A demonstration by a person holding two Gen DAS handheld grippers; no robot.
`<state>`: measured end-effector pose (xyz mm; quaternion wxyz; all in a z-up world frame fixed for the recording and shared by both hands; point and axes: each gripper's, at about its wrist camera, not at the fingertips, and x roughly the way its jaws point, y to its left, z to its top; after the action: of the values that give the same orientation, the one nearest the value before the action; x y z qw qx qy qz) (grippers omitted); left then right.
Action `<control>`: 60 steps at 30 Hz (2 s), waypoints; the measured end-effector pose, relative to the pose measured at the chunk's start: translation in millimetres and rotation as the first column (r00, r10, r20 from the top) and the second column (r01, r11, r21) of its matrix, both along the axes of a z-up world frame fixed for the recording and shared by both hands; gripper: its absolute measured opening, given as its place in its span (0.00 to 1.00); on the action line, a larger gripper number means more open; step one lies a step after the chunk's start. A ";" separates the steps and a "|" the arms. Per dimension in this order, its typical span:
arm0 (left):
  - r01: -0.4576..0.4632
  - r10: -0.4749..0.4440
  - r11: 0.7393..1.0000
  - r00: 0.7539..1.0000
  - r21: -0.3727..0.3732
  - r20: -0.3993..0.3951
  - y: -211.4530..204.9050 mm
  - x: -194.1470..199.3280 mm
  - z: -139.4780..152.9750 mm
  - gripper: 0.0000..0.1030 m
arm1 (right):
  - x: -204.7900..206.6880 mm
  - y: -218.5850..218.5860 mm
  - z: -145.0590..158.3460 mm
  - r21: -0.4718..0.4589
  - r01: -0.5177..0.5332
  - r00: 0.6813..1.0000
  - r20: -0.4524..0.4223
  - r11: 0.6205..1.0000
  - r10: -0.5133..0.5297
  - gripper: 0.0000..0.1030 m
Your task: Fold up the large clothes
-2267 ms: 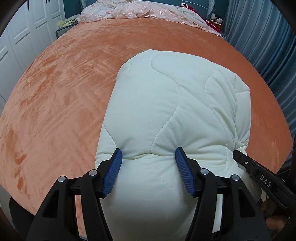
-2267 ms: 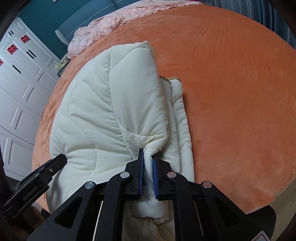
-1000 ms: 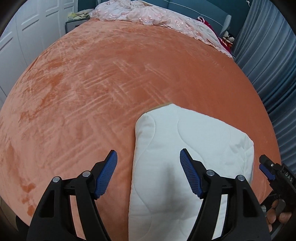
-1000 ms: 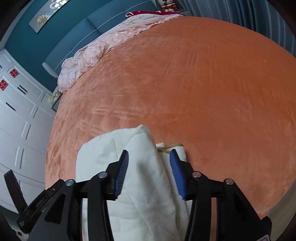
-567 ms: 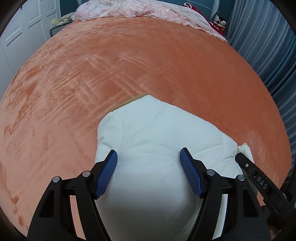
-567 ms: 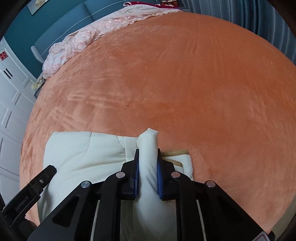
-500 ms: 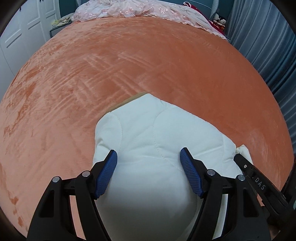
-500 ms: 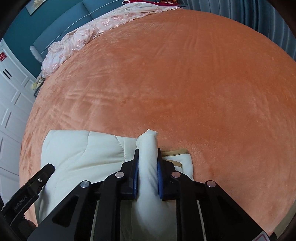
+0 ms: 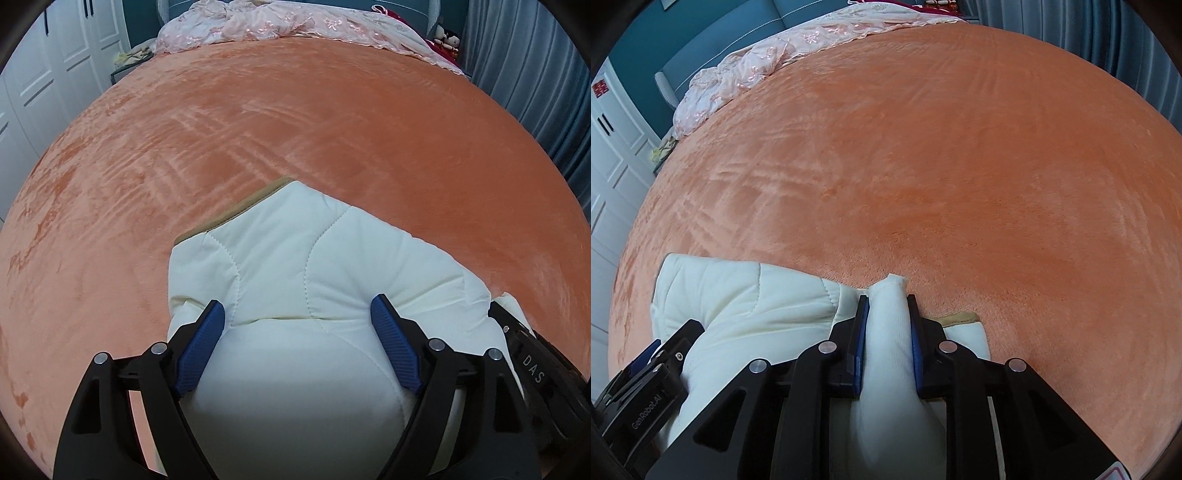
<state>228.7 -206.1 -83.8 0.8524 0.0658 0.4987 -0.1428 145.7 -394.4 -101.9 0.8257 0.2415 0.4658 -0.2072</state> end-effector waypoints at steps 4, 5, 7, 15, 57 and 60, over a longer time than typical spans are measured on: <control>-0.005 0.005 1.000 1.000 0.005 0.011 -1.5 -0.3 -4.0 0.78 | -0.8 1.2 -2.3 0.002 0.002 1.000 0.008 1.000 -0.002 0.18; -0.006 0.006 1.000 1.000 0.008 0.016 -2.1 -1.2 -4.5 0.79 | -1.4 1.2 -2.9 0.002 0.003 1.000 0.011 1.000 -0.003 0.18; -0.007 0.006 1.000 1.000 0.013 0.026 -2.7 -2.3 -5.7 0.79 | -2.0 1.6 -4.5 0.000 0.005 1.000 0.018 1.000 -0.005 0.18; -0.013 0.012 1.000 0.998 0.024 0.056 -4.6 -3.4 -10.7 0.80 | -2.3 4.2 -8.1 -0.010 0.010 0.999 0.034 1.000 -0.010 0.18; 0.035 -0.026 0.998 0.990 0.058 -0.139 80.5 -148.1 30.9 0.83 | -174.5 77.4 29.9 -0.053 -0.235 0.962 -0.153 0.970 0.225 0.06; 0.036 -0.027 0.997 0.990 0.063 -0.136 80.2 -147.7 29.1 0.85 | -167.1 79.7 24.5 -0.050 -0.237 0.962 -0.151 0.970 0.227 0.06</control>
<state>81.0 -125.9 -54.6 0.8118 0.0917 0.5584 -0.1440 -21.4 -314.7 -77.3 0.8161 0.1416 0.5420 -0.1416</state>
